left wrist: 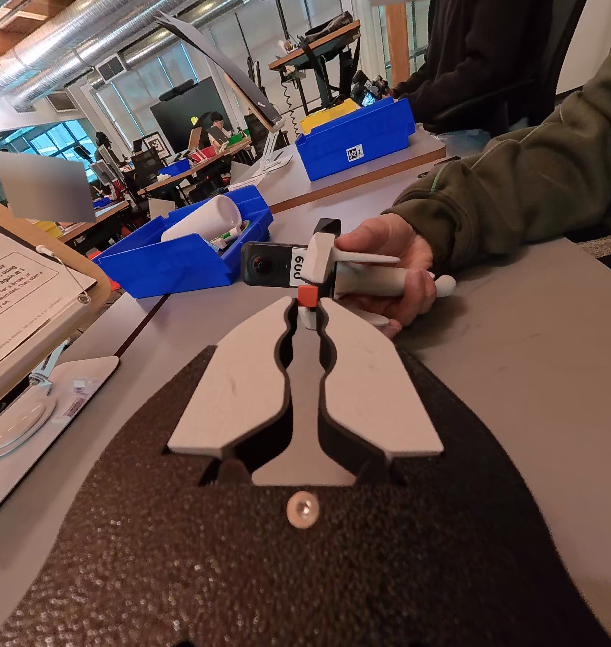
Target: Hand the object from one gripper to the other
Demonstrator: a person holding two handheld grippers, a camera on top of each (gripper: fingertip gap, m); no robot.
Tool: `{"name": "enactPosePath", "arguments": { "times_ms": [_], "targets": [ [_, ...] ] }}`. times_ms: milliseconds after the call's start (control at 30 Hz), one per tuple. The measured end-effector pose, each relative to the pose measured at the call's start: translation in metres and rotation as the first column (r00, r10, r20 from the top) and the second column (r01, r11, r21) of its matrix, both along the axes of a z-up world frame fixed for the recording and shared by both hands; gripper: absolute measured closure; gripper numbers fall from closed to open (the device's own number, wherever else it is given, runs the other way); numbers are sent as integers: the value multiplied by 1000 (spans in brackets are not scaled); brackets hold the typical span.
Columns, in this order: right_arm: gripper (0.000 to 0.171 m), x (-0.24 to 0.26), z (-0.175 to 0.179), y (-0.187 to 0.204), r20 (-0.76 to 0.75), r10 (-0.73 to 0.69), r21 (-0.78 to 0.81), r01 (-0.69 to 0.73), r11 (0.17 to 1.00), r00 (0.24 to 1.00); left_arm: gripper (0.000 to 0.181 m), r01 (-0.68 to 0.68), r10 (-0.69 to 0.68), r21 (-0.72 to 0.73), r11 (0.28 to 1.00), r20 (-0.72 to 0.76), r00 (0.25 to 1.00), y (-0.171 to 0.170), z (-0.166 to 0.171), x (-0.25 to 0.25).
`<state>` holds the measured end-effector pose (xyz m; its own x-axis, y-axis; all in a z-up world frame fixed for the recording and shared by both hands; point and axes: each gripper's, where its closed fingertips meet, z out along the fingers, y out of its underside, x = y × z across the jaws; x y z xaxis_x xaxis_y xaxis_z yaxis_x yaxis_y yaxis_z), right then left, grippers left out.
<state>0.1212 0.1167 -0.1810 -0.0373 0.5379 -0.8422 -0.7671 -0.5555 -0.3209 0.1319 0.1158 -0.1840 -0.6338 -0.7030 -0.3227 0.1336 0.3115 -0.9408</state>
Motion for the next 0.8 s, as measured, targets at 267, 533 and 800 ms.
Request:
{"name": "enactPosePath", "arguments": {
  "times_ms": [267,533,800],
  "targets": [
    [160,1,-1,0,62,-20,25,19,1000,998,172,-9,9,23,1000,5,1000,1,-2,1],
    [161,9,-7,5,606,-321,260,200,945,728,162,-23,6,-146,989,-116,993,3,3,2],
    [161,57,-17,10,735,-556,636,109,764,-389,145,-400,163,-303,865,-584,795,27,-16,31]
  ]
}}
